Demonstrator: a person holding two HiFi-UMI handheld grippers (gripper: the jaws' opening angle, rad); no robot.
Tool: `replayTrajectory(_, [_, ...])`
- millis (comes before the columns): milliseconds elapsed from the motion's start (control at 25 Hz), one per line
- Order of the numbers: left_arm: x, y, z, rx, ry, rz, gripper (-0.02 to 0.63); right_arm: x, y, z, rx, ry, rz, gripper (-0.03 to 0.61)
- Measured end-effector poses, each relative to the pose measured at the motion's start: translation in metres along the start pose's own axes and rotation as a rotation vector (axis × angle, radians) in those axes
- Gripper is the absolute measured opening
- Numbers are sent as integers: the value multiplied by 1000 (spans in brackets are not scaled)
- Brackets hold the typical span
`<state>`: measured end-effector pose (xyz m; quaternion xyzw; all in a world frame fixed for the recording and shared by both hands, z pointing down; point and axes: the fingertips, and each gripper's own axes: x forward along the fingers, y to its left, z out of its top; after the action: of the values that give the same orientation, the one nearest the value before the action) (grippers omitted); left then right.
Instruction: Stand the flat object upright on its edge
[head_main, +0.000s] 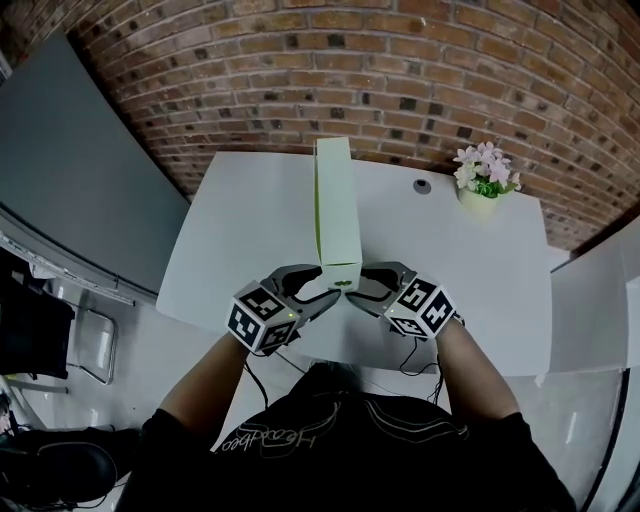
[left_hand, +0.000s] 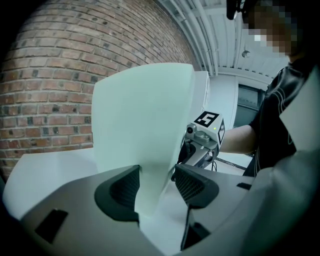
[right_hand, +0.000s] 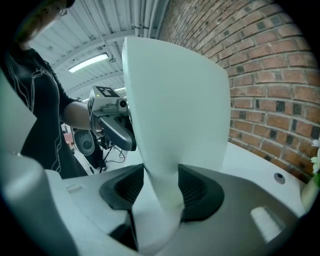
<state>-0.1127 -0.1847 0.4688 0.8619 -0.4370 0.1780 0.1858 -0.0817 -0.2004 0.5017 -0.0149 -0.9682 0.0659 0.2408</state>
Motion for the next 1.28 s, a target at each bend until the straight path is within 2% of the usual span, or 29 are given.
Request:
replayTrajectory(800, [15, 116, 30, 3, -1, -41, 229, 67, -86, 48, 20, 0, -48, 219])
replayTrajectory(1280, [24, 174, 45, 10, -22, -89, 229, 96, -129, 73, 58, -14, -121, 219])
